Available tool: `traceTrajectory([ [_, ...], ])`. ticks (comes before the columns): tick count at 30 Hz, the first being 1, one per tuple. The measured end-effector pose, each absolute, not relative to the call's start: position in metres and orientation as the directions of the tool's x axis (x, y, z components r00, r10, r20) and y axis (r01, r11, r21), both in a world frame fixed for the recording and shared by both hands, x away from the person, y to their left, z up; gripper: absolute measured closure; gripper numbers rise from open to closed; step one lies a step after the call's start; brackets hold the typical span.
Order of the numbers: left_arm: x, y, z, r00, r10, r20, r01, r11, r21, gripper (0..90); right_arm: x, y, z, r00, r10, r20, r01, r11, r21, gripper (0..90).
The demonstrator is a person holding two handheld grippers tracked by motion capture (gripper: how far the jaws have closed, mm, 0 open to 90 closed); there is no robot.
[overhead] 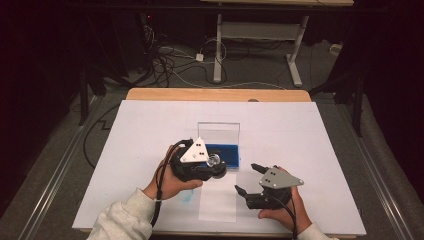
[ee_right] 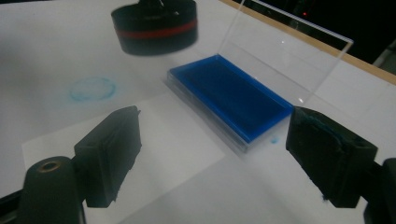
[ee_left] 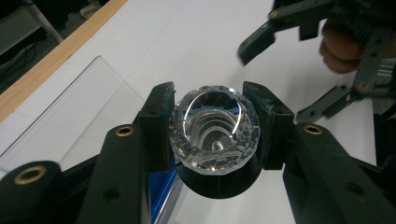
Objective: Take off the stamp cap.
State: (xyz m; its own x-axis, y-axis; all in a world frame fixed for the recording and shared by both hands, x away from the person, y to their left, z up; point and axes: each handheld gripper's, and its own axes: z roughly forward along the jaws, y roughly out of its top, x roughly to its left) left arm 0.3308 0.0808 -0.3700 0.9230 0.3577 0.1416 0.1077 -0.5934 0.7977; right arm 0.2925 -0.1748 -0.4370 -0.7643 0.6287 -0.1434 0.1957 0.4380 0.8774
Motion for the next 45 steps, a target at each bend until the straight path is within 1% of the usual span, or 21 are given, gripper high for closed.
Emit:
traceTrajectory([
  [4,0.330,0.074,-0.372,0.930,0.344,0.130,0.108,-0.592,0.799,54.5,0.296,-0.150,-0.441,-0.790,0.595,-0.152,0.182,0.462,0.868,19.7],
  [10,0.330,0.070,-0.378,0.943,0.315,0.105,0.108,-0.589,0.801,54.5,0.297,-0.130,-0.449,-0.810,0.566,-0.157,0.172,0.483,0.858,20.6],
  [13,0.329,0.069,-0.381,0.945,0.310,0.102,0.108,-0.592,0.798,54.5,0.299,-0.121,-0.451,-0.808,0.566,-0.163,0.161,0.479,0.863,24.5],
  [15,0.328,0.069,-0.381,0.946,0.309,0.100,0.108,-0.591,0.800,54.5,0.299,-0.119,-0.451,-0.808,0.566,-0.164,0.159,0.477,0.864,25.3],
  [17,0.328,0.069,-0.381,0.947,0.306,0.099,0.107,-0.589,0.801,54.5,0.299,-0.118,-0.452,-0.805,0.563,-0.188,0.141,0.490,0.860,27.8],
  [18,0.328,0.069,-0.381,0.947,0.307,0.099,0.107,-0.588,0.801,54.5,0.299,-0.120,-0.452,-0.806,0.562,-0.184,0.142,0.486,0.863,30.0],
  [20,0.328,0.070,-0.381,0.946,0.307,0.101,0.106,-0.589,0.801,54.5,0.299,-0.121,-0.451,-0.807,0.562,-0.183,0.141,0.485,0.863,30.4],
  [24,0.328,0.070,-0.382,0.947,0.308,0.096,0.107,-0.582,0.806,54.5,0.299,-0.125,-0.450,-0.809,0.565,-0.160,0.147,0.457,0.877,35.7],
  [25,0.328,0.070,-0.382,0.948,0.306,0.091,0.109,-0.576,0.810,54.4,0.300,-0.127,-0.450,-0.807,0.575,-0.134,0.159,0.431,0.888,36.7],
  [32,0.327,0.068,-0.384,0.950,0.301,0.085,0.106,-0.567,0.817,54.5,0.302,-0.128,-0.453,-0.806,0.577,-0.130,0.168,0.434,0.885,35.9],
  [36,0.327,0.069,-0.383,0.950,0.301,0.084,0.106,-0.563,0.819,54.5,0.301,-0.129,-0.453,-0.803,0.582,-0.128,0.165,0.424,0.890,37.5],
  [42,0.327,0.070,-0.383,0.951,0.299,0.079,0.104,-0.552,0.827,54.4,0.300,-0.130,-0.453,-0.798,0.586,-0.141,0.153,0.423,0.893,38.1],
  [45,0.326,0.070,-0.383,0.953,0.292,0.078,0.100,-0.549,0.830,54.4,0.298,-0.130,-0.450,-0.799,0.577,-0.169,0.137,0.449,0.883,38.6],
])
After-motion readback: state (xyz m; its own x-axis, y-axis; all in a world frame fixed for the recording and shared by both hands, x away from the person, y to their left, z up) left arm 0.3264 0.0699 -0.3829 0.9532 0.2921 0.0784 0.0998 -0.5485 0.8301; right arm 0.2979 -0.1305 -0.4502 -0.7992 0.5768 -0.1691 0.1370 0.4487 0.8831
